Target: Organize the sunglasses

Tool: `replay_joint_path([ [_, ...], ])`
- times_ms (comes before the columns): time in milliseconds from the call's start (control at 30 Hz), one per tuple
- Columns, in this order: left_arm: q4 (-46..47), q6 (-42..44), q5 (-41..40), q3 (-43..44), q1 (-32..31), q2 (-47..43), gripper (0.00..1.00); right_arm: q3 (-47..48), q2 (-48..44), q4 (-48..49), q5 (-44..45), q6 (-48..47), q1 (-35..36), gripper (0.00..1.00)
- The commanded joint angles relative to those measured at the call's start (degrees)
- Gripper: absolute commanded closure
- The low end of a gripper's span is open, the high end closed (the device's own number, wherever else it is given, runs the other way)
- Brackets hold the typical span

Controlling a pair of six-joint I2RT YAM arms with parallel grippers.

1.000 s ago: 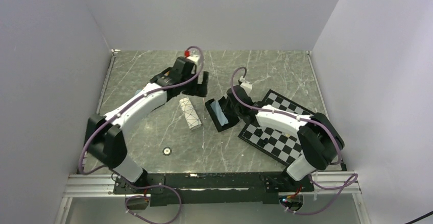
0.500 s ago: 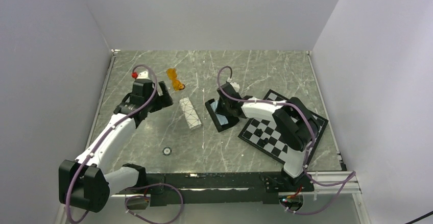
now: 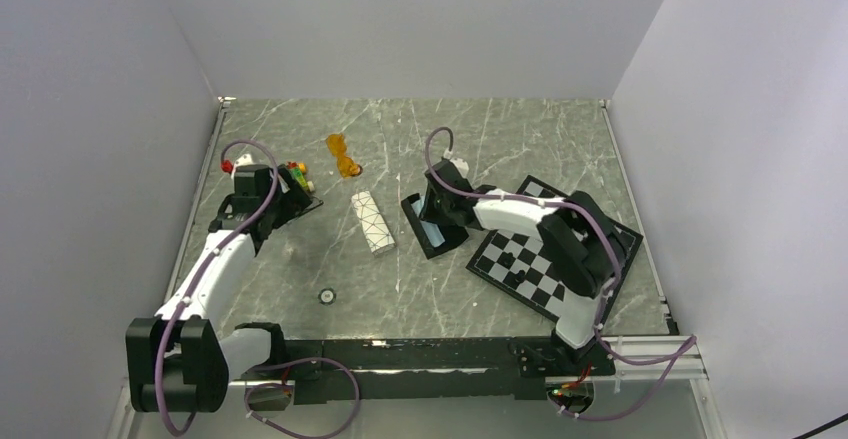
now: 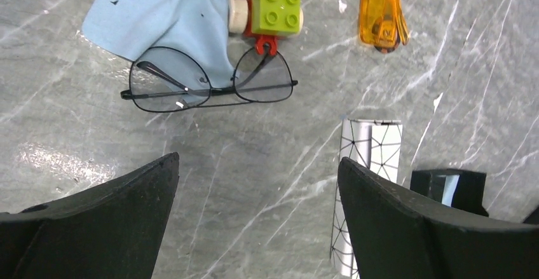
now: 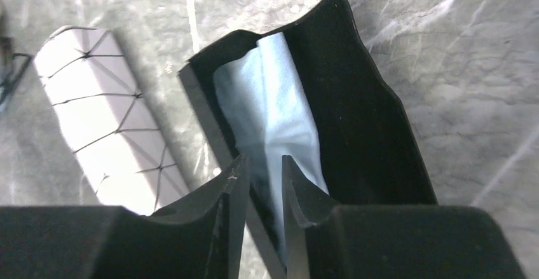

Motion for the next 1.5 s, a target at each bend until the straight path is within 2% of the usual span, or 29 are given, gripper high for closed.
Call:
replay_joint_path([
  [0, 2.2, -4.0, -0.3, 1.5, 2.8, 1.3, 0.03, -1.6, -12.4, 0.2, 5.0, -2.2, -0.2, 0.64],
  [33, 1.7, -5.0, -0.3, 1.7, 3.5, 1.9, 0.03, -2.9, -14.9, 0.6, 6.6, -2.6, -0.2, 0.55],
  [100, 0.9, -8.5, -1.3, 1.2, 4.1, 2.6, 0.03, -5.5, -20.3, 1.9, 9.8, -3.5, -0.4, 0.29],
  [167, -0.1, -12.7, -2.7, 0.2, 4.5, 2.5, 0.03, -8.5, -25.4, 3.3, 13.7, -4.0, -0.4, 0.1],
  [200, -0.7, -15.2, -3.6, -0.5, 4.6, 2.2, 0.03, -10.1, -27.9, 4.1, 15.8, -4.1, -0.5, 0.02],
  [233, -0.5, -17.6, -4.4, -1.6, 4.6, 1.7, 0.03, -11.6, -30.0, 5.0, 18.5, -4.1, -0.5, 0.01],
  [400, 6.5, -28.5, -7.0, -8.1, 4.6, -0.7, 0.1, -17.3, -36.9, 9.7, 19.3, -6.7, -1.0, 0.0],
  [467, 7.3, -32.2, -8.6, -9.1, 4.6, -0.3, 0.14, -18.0, -37.9, 10.1, 18.7, -7.0, -1.0, 0.0],
  [600, 9.7, -36.7, -10.2, -9.8, 4.6, 2.5, 0.16, -18.3, -38.1, 9.6, 19.4, -7.1, -1.1, 0.0],
  [733, 12.7, -37.8, -10.3, -8.7, 4.6, 6.8, 0.2, -17.6, -37.3, 8.3, 19.6, -7.6, -1.1, 0.0],
  [1000, 11.0, -41.9, -13.8, -5.6, 4.6, 12.9, 0.24, -17.6, -37.5, 7.2, 21.5, -7.8, -1.2, 0.0],
  [1233, 5.3, -42.6, -16.2, 0.1, 4.6, 19.2, 0.27, -18.0, -38.1, 6.4, 22.9, -7.1, -1.2, 0.0],
  [1467, 2.0, -43.1, -16.6, 2.3, 4.6, 21.7, 0.39, -18.6, -39.0, 6.4, 24.0, -6.4, -1.3, 0.01],
])
